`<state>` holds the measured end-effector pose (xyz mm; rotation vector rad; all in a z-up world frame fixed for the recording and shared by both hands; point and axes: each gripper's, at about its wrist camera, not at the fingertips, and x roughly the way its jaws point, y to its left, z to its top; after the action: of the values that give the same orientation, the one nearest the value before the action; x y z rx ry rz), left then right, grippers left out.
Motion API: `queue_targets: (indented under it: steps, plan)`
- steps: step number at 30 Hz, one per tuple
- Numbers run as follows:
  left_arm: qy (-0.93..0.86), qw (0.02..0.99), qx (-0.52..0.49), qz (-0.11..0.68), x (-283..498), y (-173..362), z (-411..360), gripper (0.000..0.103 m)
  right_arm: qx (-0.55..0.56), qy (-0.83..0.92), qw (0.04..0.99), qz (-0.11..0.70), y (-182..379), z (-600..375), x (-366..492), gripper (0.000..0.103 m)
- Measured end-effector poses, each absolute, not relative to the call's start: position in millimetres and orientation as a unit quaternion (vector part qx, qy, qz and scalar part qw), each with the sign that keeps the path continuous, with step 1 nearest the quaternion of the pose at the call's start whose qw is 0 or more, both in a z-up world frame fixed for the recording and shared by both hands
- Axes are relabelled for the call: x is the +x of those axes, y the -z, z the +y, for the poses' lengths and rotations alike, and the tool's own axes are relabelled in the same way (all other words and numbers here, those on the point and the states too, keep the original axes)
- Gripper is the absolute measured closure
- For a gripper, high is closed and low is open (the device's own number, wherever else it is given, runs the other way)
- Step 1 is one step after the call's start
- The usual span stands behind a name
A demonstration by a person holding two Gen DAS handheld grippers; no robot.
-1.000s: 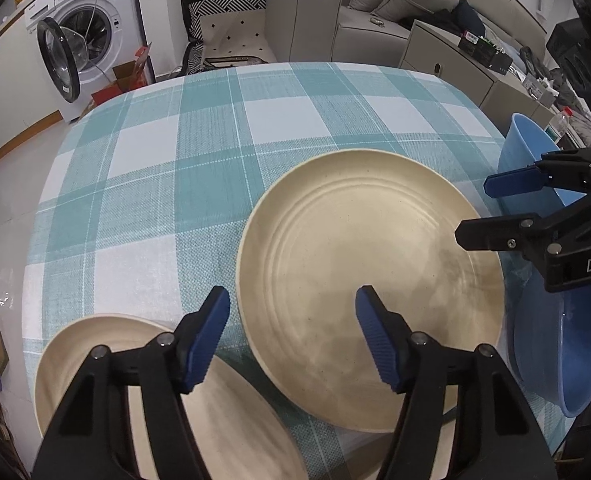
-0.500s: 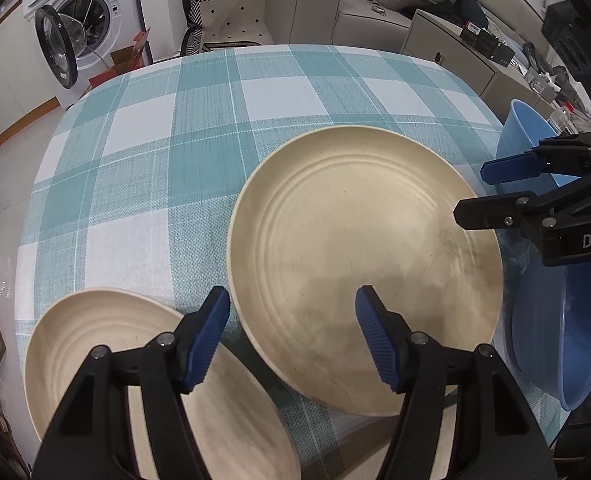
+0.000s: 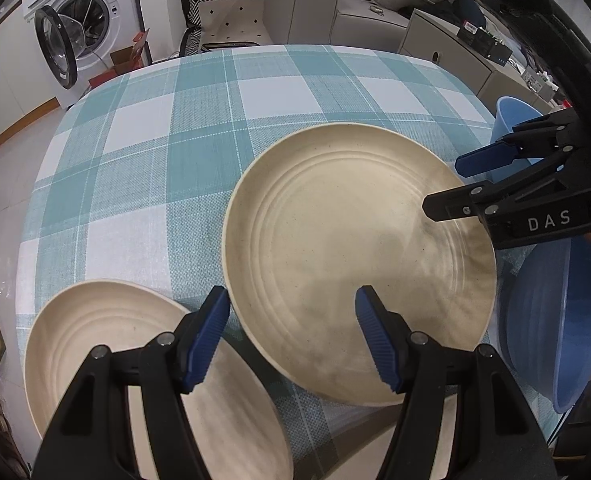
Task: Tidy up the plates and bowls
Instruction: 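Lower the left gripper onto a cream plate rim and close it, then lift the cream plate by its rim with the left gripper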
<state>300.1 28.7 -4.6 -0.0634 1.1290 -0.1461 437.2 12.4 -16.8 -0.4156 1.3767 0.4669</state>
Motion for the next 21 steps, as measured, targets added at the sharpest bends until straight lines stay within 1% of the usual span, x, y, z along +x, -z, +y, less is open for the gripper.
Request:
queue_targets:
  steps: [10,12,15,17,19,20,21]
  plan:
    - [0.069,0.842,-0.032,0.533,300,4,28,0.038,-0.205,-0.213,0.721,0.627,23,22,435,0.043]
    - [0.064,0.844,-0.033,0.532,300,5,29,0.043,-0.211,-0.212,0.718,0.628,26,26,434,0.045]
    - [0.055,0.845,-0.033,0.531,300,4,33,0.056,-0.212,-0.208,0.720,0.626,27,26,434,0.049]
    - [0.052,0.846,-0.039,0.529,300,4,36,0.060,-0.216,-0.202,0.724,0.623,28,25,434,0.059]
    - [0.048,0.848,-0.044,0.526,300,5,39,0.064,-0.222,-0.197,0.727,0.619,27,24,433,0.066]
    - [0.047,0.849,-0.044,0.525,300,5,40,0.066,-0.224,-0.196,0.728,0.618,27,24,432,0.069]
    - [0.045,0.849,-0.043,0.524,300,5,40,0.068,-0.224,-0.197,0.729,0.616,26,24,432,0.070]
